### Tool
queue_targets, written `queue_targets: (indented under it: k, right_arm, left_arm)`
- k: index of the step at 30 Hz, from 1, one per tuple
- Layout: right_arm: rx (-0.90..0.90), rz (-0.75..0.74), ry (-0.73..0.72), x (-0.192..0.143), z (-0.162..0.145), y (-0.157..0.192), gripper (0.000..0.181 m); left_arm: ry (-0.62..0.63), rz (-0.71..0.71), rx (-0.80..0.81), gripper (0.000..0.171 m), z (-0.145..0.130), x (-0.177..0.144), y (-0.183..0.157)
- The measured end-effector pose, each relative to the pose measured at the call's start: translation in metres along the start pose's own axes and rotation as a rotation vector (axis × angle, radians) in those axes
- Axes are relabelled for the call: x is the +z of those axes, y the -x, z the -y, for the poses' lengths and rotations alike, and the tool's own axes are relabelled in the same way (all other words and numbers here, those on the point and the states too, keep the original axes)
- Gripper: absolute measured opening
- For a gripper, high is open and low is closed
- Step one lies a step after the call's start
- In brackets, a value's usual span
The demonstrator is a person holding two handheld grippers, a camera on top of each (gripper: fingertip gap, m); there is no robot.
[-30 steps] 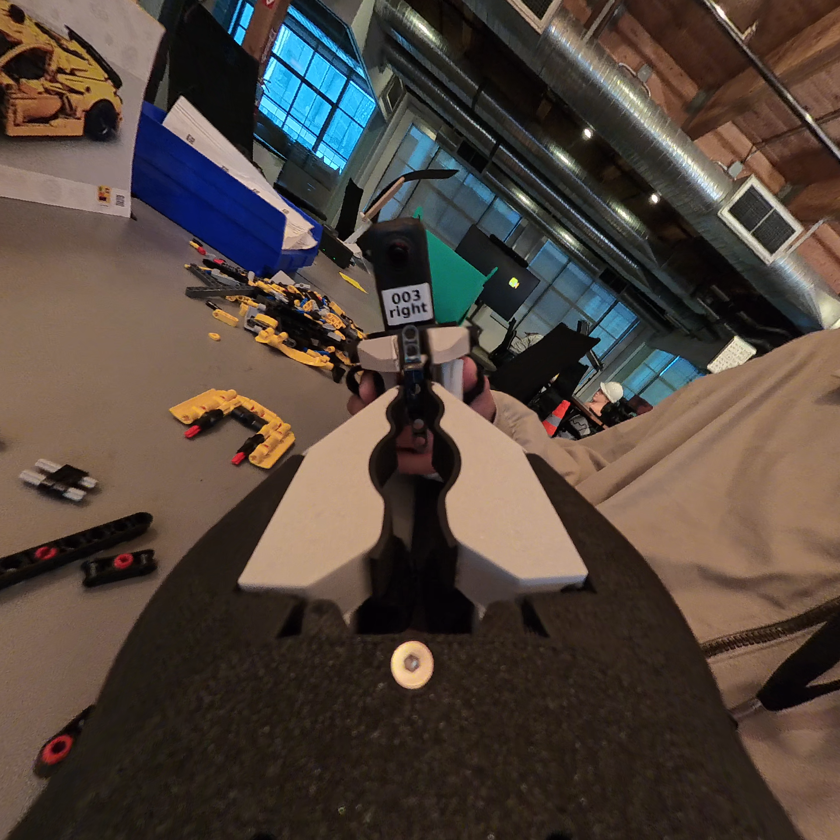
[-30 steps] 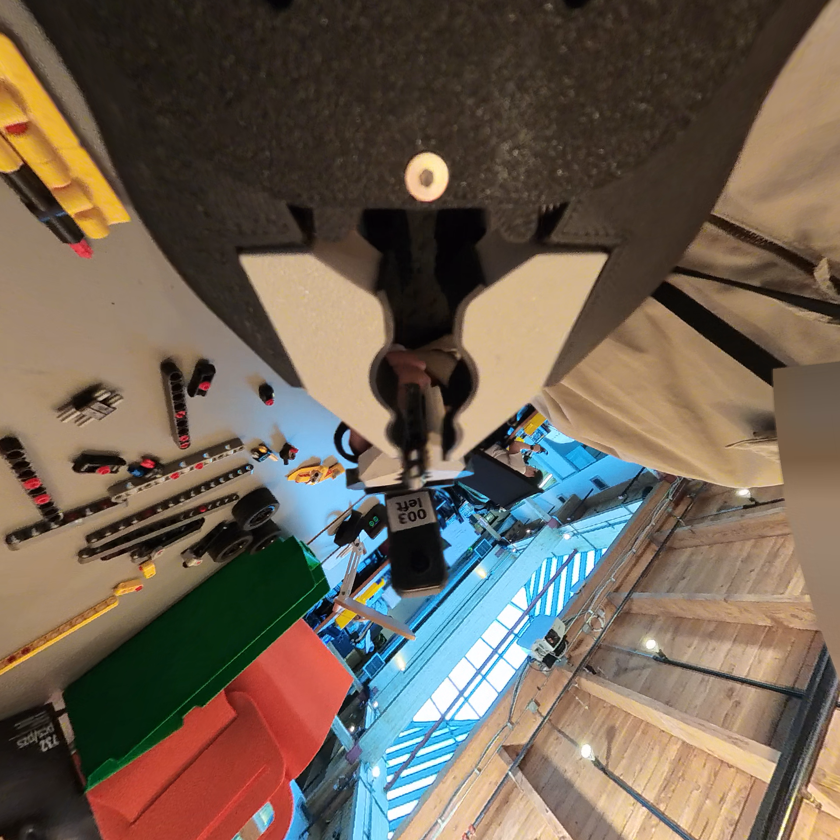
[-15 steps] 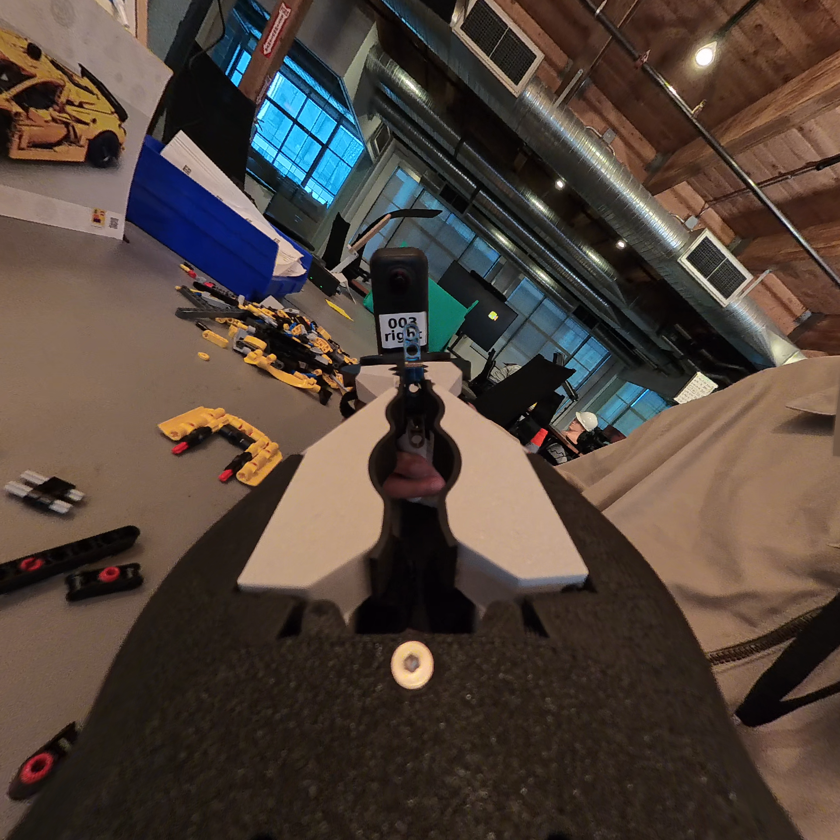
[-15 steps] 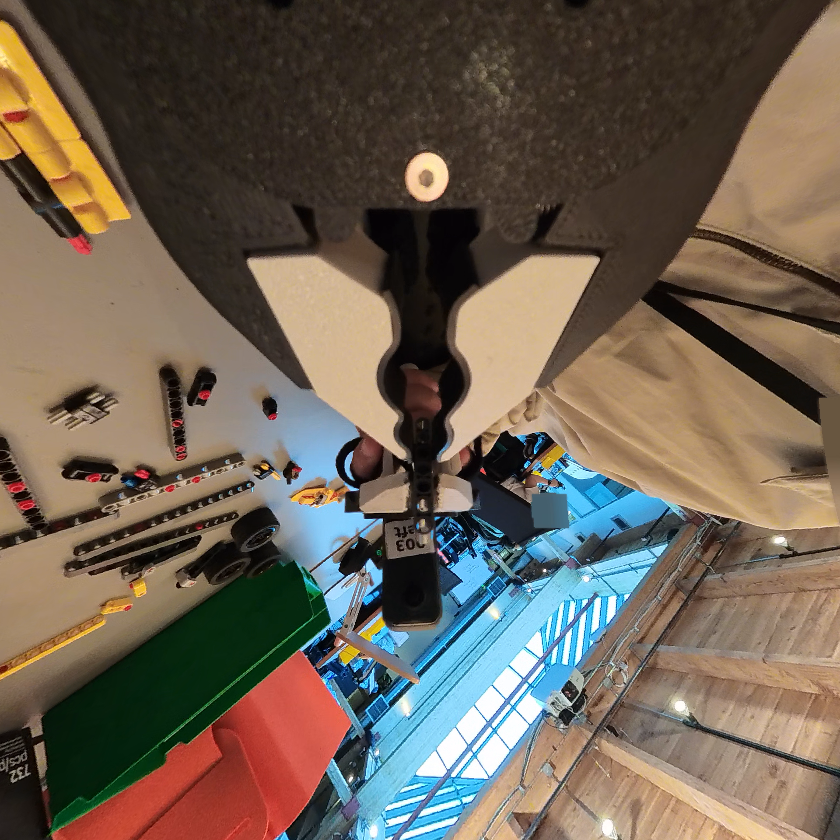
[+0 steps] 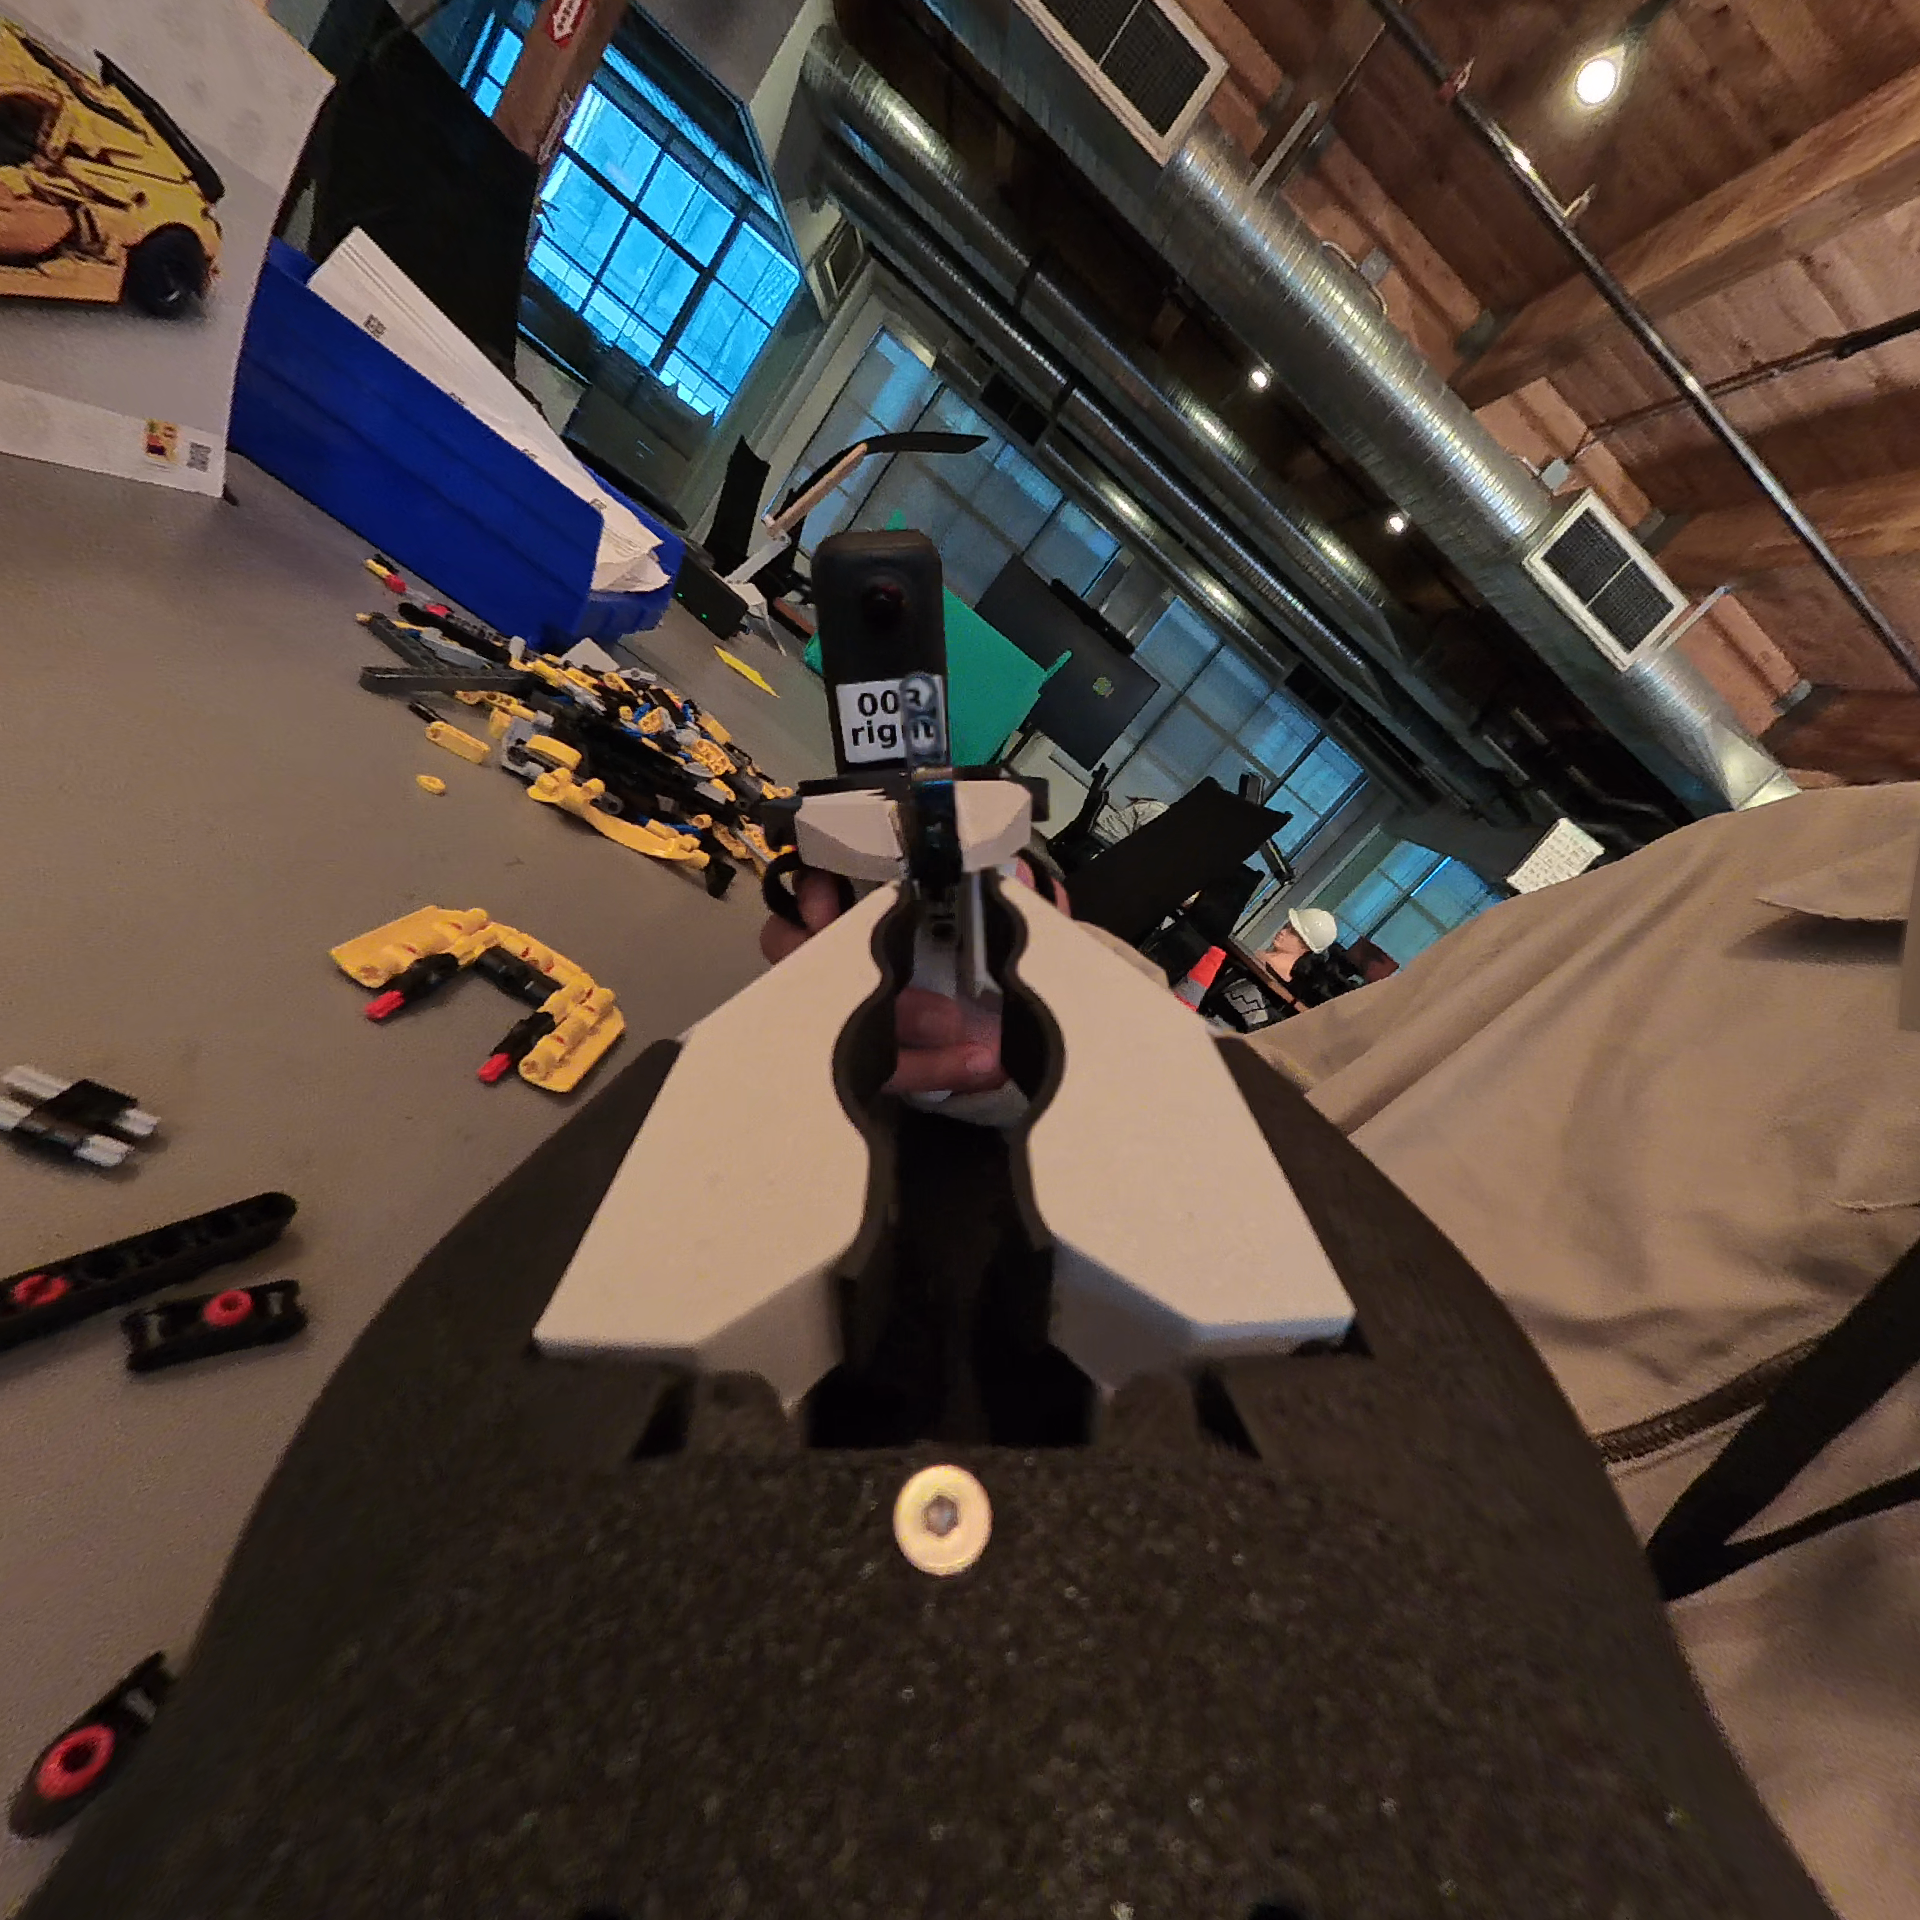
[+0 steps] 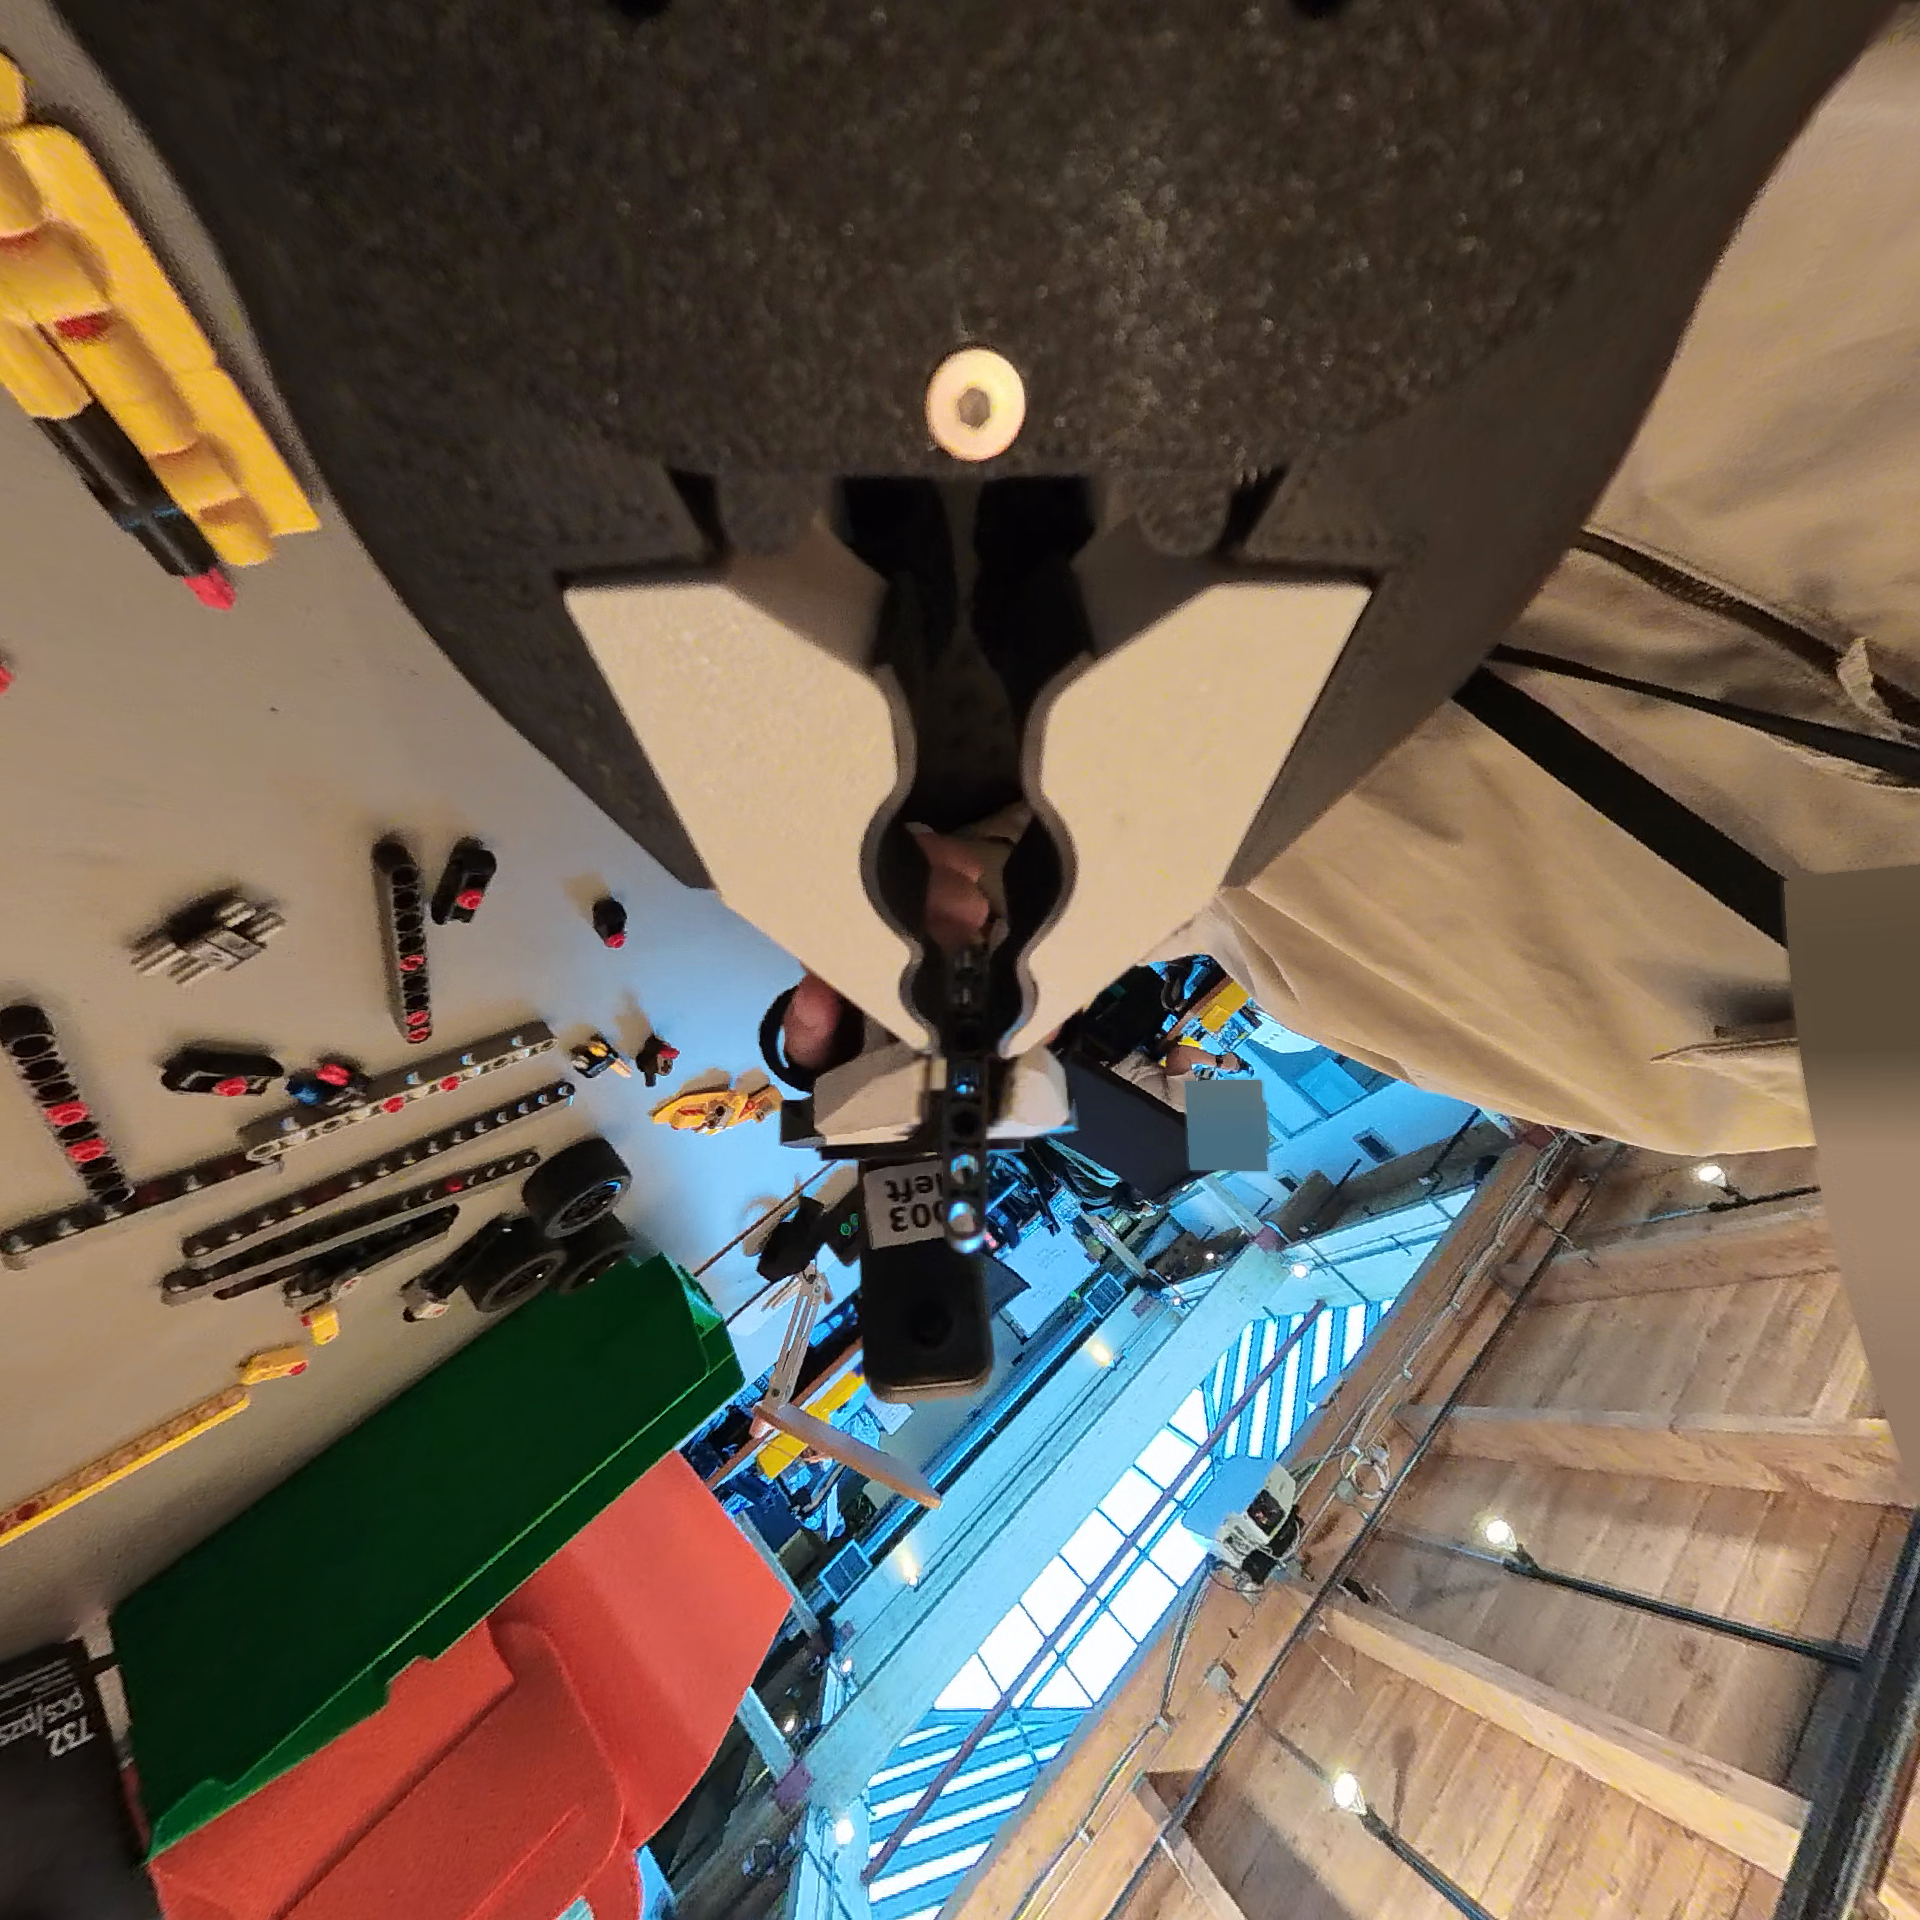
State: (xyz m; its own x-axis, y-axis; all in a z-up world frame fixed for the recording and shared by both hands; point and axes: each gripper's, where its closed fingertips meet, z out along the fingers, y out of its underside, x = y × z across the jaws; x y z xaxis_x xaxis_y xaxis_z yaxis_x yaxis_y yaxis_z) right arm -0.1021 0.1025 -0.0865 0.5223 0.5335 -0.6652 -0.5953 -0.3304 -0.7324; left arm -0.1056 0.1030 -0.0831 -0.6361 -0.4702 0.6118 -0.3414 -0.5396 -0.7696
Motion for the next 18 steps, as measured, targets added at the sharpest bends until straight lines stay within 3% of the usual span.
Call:
queue_targets:
  k: [4, 6, 8, 18]
  right_arm:
    - [-0.009, -0.010, 0.031, 0.002, -0.005, -0.001, 0.006]
    - [-0.012, -0.009, 0.049, 0.005, -0.008, 0.000, 0.007]
    - [-0.014, -0.020, 0.059, 0.006, -0.010, -0.002, 0.007]
    - [-0.016, -0.022, 0.153, -0.003, -0.021, -0.003, 0.006]
  left_arm:
    - [0.029, 0.015, 0.003, 0.025, -0.005, 0.003, 0.002]
    - [0.028, 0.022, 0.004, 0.022, -0.004, 0.003, 0.003]
    - [0.028, 0.032, 0.023, 0.008, -0.004, 0.002, 0.002]
    - [0.165, 0.072, 0.168, 0.007, -0.021, 0.000, 0.003]
